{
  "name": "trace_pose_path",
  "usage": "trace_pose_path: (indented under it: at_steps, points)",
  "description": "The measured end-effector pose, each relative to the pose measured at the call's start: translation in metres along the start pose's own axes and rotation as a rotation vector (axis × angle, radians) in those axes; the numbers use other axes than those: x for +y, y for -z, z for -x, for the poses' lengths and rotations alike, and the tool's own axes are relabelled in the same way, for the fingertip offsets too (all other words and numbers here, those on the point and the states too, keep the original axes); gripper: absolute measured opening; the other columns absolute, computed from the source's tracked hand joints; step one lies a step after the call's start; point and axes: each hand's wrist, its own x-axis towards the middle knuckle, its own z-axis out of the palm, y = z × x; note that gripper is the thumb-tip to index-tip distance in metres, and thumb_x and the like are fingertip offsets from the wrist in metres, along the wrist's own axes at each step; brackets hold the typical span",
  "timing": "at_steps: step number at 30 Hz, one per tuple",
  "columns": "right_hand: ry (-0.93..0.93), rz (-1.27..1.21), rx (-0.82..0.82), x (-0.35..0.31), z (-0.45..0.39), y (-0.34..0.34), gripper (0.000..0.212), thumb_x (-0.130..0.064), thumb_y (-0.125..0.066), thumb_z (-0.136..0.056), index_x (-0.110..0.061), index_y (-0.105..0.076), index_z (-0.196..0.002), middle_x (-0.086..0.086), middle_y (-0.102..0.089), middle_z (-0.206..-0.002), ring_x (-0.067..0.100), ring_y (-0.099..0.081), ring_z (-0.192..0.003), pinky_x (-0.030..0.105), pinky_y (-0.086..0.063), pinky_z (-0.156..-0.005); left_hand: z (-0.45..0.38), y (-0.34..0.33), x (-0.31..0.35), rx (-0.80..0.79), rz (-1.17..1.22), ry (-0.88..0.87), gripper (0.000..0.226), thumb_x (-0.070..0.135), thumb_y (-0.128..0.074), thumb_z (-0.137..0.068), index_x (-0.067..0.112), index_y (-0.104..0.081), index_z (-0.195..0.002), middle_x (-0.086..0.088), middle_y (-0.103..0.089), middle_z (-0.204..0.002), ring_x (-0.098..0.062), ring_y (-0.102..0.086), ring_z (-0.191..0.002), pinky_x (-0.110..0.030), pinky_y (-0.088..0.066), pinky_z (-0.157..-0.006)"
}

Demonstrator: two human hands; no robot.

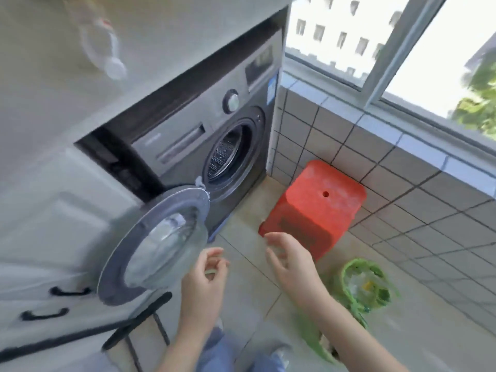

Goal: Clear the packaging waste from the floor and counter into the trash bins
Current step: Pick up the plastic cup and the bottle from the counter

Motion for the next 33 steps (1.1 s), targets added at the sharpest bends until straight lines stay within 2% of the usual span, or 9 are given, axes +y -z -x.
trace_pose_path:
  at_steps: [4,9,13,18,22,24,26,31,33]
  points:
    - [0.111,0.005,-0.059,-0.075,-0.005,-0.036,0.021,-0.018,-0.055,-0.091,-0.021,-0.062,-0.110,-0.012,-0.063,-0.106,0.004,-0.059,-0.102,0.033,-0.048,-0.093,-0.010,0.078,0.014,0.162,0.053,-0.043,0.026,0.006,-0.061,-0.086,0.031,-0.061,-0.091,0.004,-0.070,-0.080,-0.007,-0.065,-0.081,-0.007,-0.044,-0.069]
    - [0.248,-0.016,-0.098,-0.166,-0.018,-0.069,0.022,-0.022,-0.054,-0.092,-0.029,-0.058,-0.112,-0.019,-0.060,-0.108,-0.001,-0.057,-0.102,0.027,-0.049,-0.092,-0.020,0.172,0.037,0.321,0.088,-0.120,0.020,0.009,-0.059,-0.088,0.027,-0.062,-0.096,0.004,-0.070,-0.085,-0.005,-0.066,-0.083,-0.018,-0.051,-0.077]
    - [0.329,-0.076,-0.048,-0.230,-0.039,-0.082,0.026,-0.021,-0.055,-0.093,-0.025,-0.055,-0.118,-0.013,-0.059,-0.113,0.001,-0.057,-0.106,0.027,-0.050,-0.092,-0.030,0.233,0.055,0.488,0.113,-0.191,0.017,0.011,-0.058,-0.088,0.025,-0.062,-0.097,0.006,-0.069,-0.084,-0.004,-0.065,-0.083,-0.013,-0.050,-0.075]
    - [0.445,-0.091,0.056,-0.293,-0.069,-0.076,0.027,-0.019,-0.055,-0.092,-0.022,-0.055,-0.119,-0.008,-0.059,-0.113,0.004,-0.058,-0.103,0.022,-0.050,-0.085,-0.049,0.284,0.069,0.666,0.179,-0.225,0.018,0.006,-0.061,-0.088,0.019,-0.061,-0.100,0.008,-0.067,-0.090,-0.008,-0.064,-0.088,-0.025,-0.052,-0.081]
    - [0.531,-0.031,0.092,-0.330,-0.098,-0.073,0.028,-0.017,-0.056,-0.091,-0.020,-0.056,-0.119,-0.007,-0.060,-0.111,0.003,-0.057,-0.093,0.009,-0.043,-0.077,-0.071,0.306,0.075,0.746,0.197,-0.242,0.029,0.003,-0.063,-0.085,0.016,-0.056,-0.110,0.003,-0.062,-0.103,-0.012,-0.060,-0.096,-0.033,-0.052,-0.088]
    - [0.569,0.011,0.093,-0.343,-0.113,-0.075,0.029,-0.019,-0.056,-0.092,-0.017,-0.056,-0.121,-0.006,-0.059,-0.113,0.004,-0.056,-0.095,0.017,-0.047,-0.086,-0.082,0.314,0.077,0.790,0.219,-0.260,0.039,0.003,-0.065,-0.083,0.019,-0.051,-0.116,0.000,-0.059,-0.113,-0.015,-0.059,-0.102,-0.038,-0.049,-0.095]
    - [0.608,0.078,0.092,-0.351,-0.129,-0.078,0.031,-0.020,-0.056,-0.092,-0.014,-0.055,-0.122,-0.003,-0.059,-0.116,0.011,-0.055,-0.107,0.028,-0.046,-0.094,-0.090,0.320,0.080,0.816,0.246,-0.270,0.051,0.006,-0.068,-0.081,0.020,-0.044,-0.124,-0.002,-0.054,-0.122,-0.016,-0.055,-0.110,-0.038,-0.046,-0.100]
    - [0.651,0.289,0.124,-0.374,-0.174,-0.079,0.034,-0.020,-0.054,-0.092,-0.010,-0.052,-0.124,0.010,-0.051,-0.130,0.032,-0.047,-0.120,0.040,-0.040,-0.100,-0.113,0.330,0.085,0.793,0.330,-0.260,0.081,0.012,-0.076,-0.077,0.024,-0.026,-0.140,-0.003,-0.040,-0.138,-0.018,-0.046,-0.123,-0.042,-0.038,-0.109]
    - [0.629,0.369,0.154,-0.382,-0.193,-0.075,0.038,-0.019,-0.051,-0.092,-0.009,-0.049,-0.129,0.013,-0.049,-0.132,0.035,-0.041,-0.123,0.039,-0.036,-0.100,-0.122,0.330,0.084,0.778,0.346,-0.267,0.088,0.014,-0.078,-0.075,0.027,-0.022,-0.142,-0.004,-0.039,-0.138,-0.020,-0.045,-0.125,-0.038,-0.038,-0.108]
